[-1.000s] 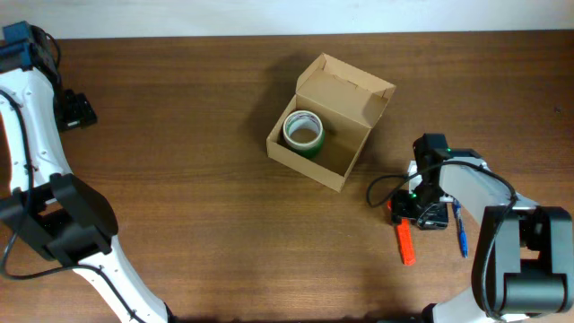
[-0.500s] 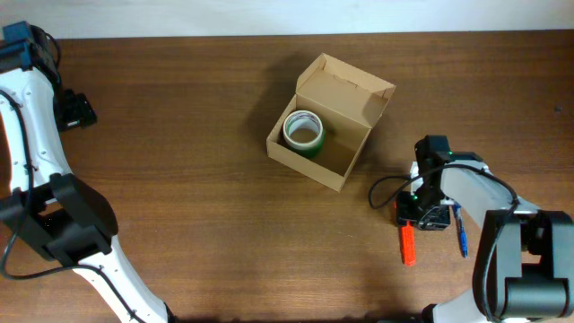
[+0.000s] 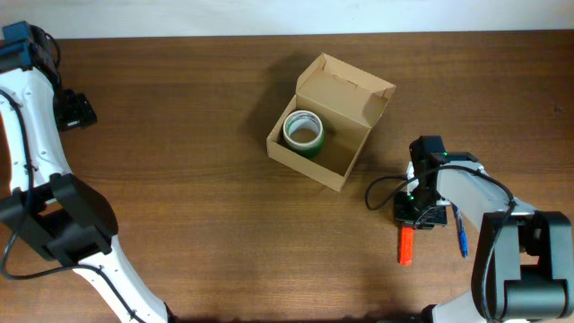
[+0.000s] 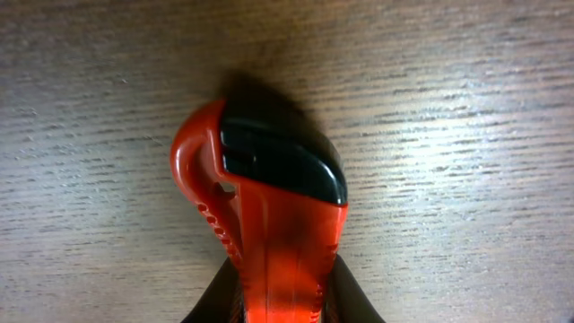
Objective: Pack container
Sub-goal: 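Grasp the orange box cutter with the right gripper and lift it, then lower the orange cutter into the box beside the tapes and release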
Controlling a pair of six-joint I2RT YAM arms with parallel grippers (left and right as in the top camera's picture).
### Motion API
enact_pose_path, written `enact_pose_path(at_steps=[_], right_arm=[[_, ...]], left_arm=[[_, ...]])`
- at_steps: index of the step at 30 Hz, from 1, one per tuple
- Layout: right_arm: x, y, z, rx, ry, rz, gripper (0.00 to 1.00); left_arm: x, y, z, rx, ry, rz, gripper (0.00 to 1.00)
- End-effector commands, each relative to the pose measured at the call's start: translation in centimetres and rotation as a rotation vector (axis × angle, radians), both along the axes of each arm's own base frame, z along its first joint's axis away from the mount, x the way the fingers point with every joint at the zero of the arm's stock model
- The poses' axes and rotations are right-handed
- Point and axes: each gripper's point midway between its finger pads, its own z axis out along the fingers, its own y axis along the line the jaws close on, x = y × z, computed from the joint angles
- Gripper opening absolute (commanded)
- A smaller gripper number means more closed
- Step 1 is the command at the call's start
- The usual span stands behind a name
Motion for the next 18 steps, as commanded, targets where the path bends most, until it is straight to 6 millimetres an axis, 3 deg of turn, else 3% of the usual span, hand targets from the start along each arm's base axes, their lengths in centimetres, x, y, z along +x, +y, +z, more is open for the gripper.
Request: enact_pose_path(at_steps=[1, 4, 9, 18], right_arm=[[1.1, 0.6, -0.3, 0.019, -0.018, 0.002, 0.14], [3.5, 0.7, 1.7, 0.02, -0.077, 0.004, 0.13], [8.1, 0.5, 7.5, 0.012, -0.209, 0.033, 0.14], [13.5, -0.2, 21.3, -0.051, -0.443, 0.139, 0.08]], left_arm=[[-0.2, 0.2, -0.4, 0.002, 0.016, -0.003, 1.0], [-0.2, 0.2, -0.4, 0.002, 0.016, -0.003, 1.0], [-0.2, 0.2, -0.4, 0.002, 0.016, -0.003, 1.0], [-0.2, 0.2, -0.4, 0.002, 0.016, -0.003, 1.0]])
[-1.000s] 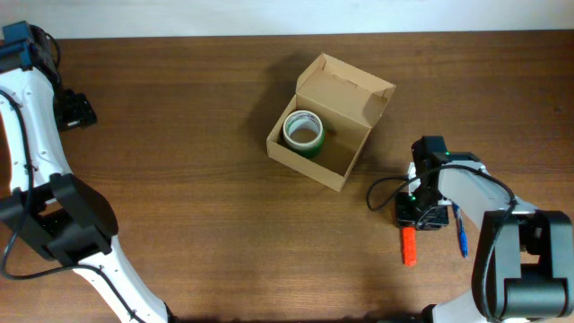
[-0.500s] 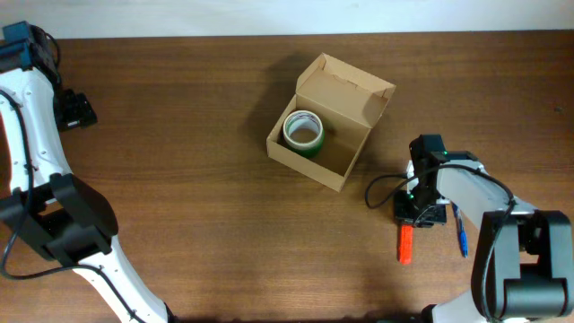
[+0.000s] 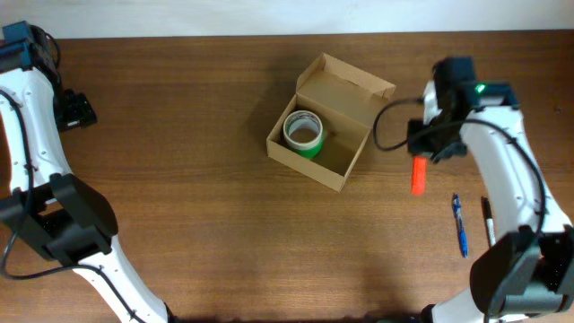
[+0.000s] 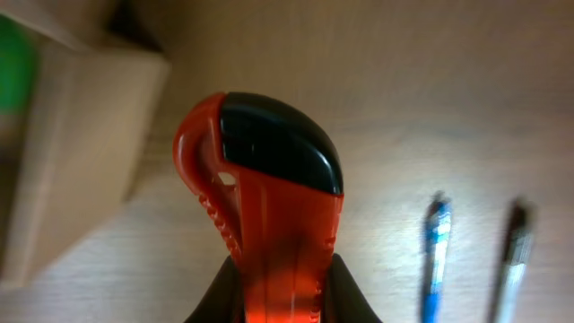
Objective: Pack container
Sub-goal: 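Lower the orange cutter into the box beside the tapes and release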
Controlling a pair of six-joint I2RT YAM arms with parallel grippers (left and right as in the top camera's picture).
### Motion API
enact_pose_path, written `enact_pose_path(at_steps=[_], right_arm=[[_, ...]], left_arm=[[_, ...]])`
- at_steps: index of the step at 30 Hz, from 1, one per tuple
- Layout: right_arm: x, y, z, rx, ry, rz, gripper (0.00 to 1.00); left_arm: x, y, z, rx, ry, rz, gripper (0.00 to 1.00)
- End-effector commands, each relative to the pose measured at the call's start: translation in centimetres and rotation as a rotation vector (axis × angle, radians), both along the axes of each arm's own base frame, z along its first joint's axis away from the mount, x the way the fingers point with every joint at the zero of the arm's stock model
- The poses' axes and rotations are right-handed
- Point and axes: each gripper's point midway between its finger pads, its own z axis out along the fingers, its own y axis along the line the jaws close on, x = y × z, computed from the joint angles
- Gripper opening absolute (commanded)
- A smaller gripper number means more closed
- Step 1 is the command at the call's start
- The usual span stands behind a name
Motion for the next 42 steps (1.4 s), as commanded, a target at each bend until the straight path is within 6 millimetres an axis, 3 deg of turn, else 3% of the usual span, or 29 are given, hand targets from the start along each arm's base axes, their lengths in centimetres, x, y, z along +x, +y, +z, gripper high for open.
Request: enact_pose_path(at_steps=[1, 6, 11, 19, 22, 31, 42], right_arm=[[1.7, 0.0, 6.3, -0.045, -0.153, 0.099, 0.07], [2.2, 2.1, 11.3, -0.042, -0.259, 0.269, 0.04], [1.9, 6.5, 12.3, -0.032, -0.29, 0.469, 0.04], [2.0, 15.0, 8.6, -0.06, -0.245, 0.905, 0.04], [2.4, 16.7, 7.0, -0.062, -0.219, 0.973, 0.04], [3.4, 19.1, 2.1, -0.043, -0.137, 1.107, 0.04], [4.2, 21.3, 0.1, 0.058, -0.151, 1.164, 0.04]], left_arm=[[-0.2, 0.2, -0.4, 0.002, 0.016, -0.003, 1.0], [-0.2, 0.2, -0.4, 0.002, 0.016, -0.003, 1.0], [-0.2, 0.2, -0.4, 0.001, 0.016, -0.003, 1.0], [-0.2, 0.2, -0.4, 0.002, 0.016, -0.003, 1.0], [-0.2, 0.2, -0.4, 0.001, 0.016, -0.003, 1.0], [-0.2, 0.2, -0.4, 0.002, 0.016, -0.003, 1.0], [-0.2, 0.2, -0.4, 0.001, 0.016, -0.003, 1.0]])
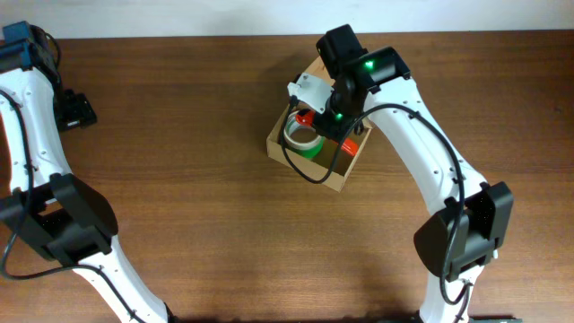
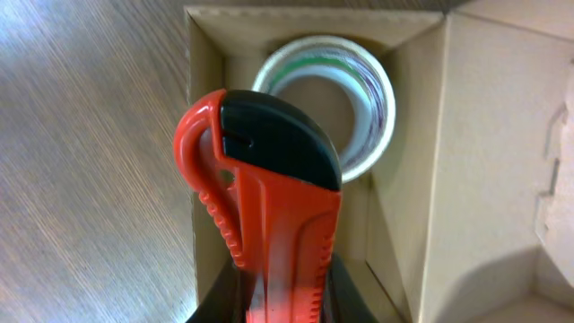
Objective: Pack container
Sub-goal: 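Lower the orange cutter into the box beside the tapes and release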
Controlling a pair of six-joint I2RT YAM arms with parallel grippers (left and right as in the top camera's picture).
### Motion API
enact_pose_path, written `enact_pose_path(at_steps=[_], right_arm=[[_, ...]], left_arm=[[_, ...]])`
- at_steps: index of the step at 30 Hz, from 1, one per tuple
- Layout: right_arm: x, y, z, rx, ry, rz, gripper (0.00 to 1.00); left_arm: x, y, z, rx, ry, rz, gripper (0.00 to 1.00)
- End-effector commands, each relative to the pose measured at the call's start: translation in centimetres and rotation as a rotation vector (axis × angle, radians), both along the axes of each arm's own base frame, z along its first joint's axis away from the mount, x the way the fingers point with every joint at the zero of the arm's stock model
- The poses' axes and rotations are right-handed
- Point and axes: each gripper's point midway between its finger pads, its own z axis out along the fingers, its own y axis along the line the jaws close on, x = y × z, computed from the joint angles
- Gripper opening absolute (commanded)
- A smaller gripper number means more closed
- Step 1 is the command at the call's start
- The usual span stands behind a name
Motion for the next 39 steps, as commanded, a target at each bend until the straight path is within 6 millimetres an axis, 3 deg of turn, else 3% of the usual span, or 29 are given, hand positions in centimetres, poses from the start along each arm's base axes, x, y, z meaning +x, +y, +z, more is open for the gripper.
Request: enact_pose_path(at_steps=[1, 16, 26, 39], right_arm=[[0.0, 1.4, -0.8, 0.043, 0.026, 0.038, 0.04], [-0.3, 2.6, -5.3, 0.022, 0.131, 0.058, 0.04], [-1.8, 3.8, -6.9, -0.002, 0.186, 0.096, 0.04], [-2.5, 3.4, -8.5, -0.029, 0.246, 0.095, 0.04]], left_arm=[[-0.2, 0.2, -0.4, 0.002, 0.016, -0.003, 1.0], [-0.2, 0.2, -0.4, 0.002, 0.016, -0.003, 1.0], [-0.2, 0.2, -0.4, 0.002, 0.016, -0.003, 1.0], [-0.2, 0.2, -0.4, 0.002, 0.016, -0.003, 1.0]])
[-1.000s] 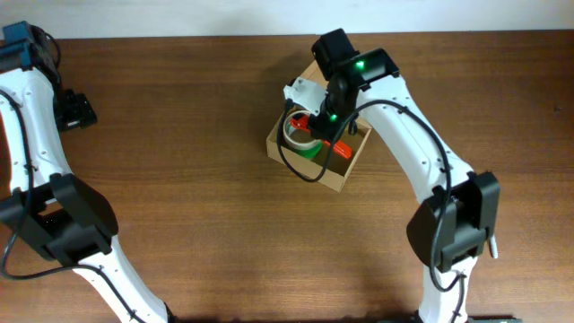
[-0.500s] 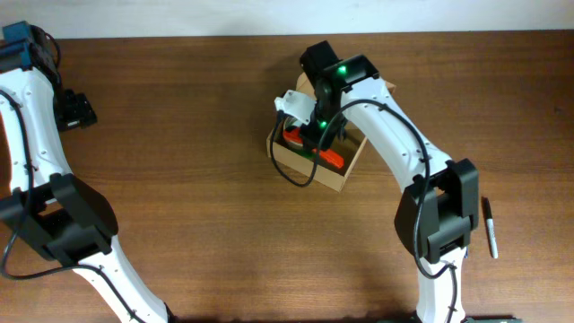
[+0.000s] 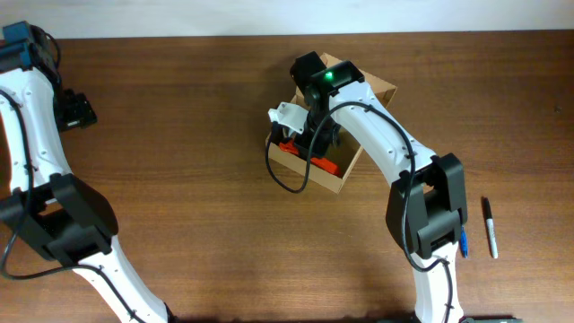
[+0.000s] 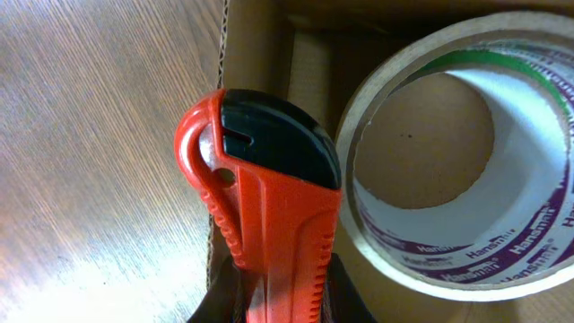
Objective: Pack container
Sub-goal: 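Lower the orange cutter into the box beside the tapes and release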
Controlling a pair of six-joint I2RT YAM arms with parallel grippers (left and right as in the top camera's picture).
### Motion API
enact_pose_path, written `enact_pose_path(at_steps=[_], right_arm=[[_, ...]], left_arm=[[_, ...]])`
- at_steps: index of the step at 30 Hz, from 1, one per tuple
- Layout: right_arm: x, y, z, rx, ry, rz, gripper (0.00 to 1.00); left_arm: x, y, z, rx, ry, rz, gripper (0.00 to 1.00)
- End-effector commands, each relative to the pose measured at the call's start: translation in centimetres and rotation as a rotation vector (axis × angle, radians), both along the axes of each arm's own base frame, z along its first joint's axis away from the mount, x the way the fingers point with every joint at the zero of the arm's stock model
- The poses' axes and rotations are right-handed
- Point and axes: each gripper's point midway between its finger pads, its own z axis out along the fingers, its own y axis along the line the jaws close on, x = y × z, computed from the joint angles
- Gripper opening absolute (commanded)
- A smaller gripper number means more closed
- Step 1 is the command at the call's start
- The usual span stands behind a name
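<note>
An open cardboard box [image 3: 352, 154] stands at the table's middle back, with a roll of tape [image 4: 466, 179] inside it. My right gripper [image 3: 314, 142] reaches down into the box and is shut on a red utility knife with a black tip [image 4: 269, 206]. In the overhead view the red knife [image 3: 309, 160] lies low along the box's near wall, beside the tape roll. My left gripper [image 3: 79, 109] hangs at the far left of the table, small and dark; its jaws cannot be made out.
A black marker [image 3: 490, 228] and a blue pen [image 3: 463, 242] lie on the wood at the right, near the front. The box flap [image 3: 381, 90] stands open on the far side. A white cable loops off the right arm over the box's left edge.
My right gripper has gone lower and to the left inside the box; the knife now sits down beside the tape roll, near the box's front-left wall, instead of above it.
The right gripper was shut on the red knife at the table's right front, next to the pens. It then held the knife in the air right of the box, then over the box above the tape roll, and now down inside the box. The left arm has stayed still.
</note>
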Motion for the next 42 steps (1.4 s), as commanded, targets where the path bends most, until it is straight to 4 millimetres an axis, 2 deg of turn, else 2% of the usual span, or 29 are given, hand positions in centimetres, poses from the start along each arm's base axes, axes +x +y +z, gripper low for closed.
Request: enact_pose_path(at_steps=[1, 13, 20, 26, 34, 39, 42], right_arm=[[-0.5, 0.4, -0.5, 0.01, 0.033, 0.01, 0.04], [-2.1, -0.5, -1.2, -0.028, 0.088, 0.051, 0.04], [-2.0, -0.6, -1.2, -0.033, 0.083, 0.051, 0.04], [-1.6, -1.3, -1.3, -0.077, 0.062, 0.049, 0.14], [-1.4, -1.3, -1.4, -0.077, 0.051, 0.048, 0.31], [-0.6, -1.8, -1.5, -0.113, 0.016, 0.018, 0.42], [-0.5, -1.8, -1.5, -0.111, 0.012, 0.017, 0.43]], left_arm=[[-0.2, 0.2, -0.4, 0.002, 0.016, -0.003, 1.0], [-0.2, 0.2, -0.4, 0.002, 0.016, -0.003, 1.0], [-0.2, 0.2, -0.4, 0.002, 0.016, -0.003, 1.0], [-0.2, 0.2, -0.4, 0.002, 0.016, -0.003, 1.0], [-0.2, 0.2, -0.4, 0.002, 0.016, -0.003, 1.0], [-0.2, 0.2, -0.4, 0.002, 0.016, -0.003, 1.0], [-0.2, 0.2, -0.4, 0.002, 0.016, -0.003, 1.0]])
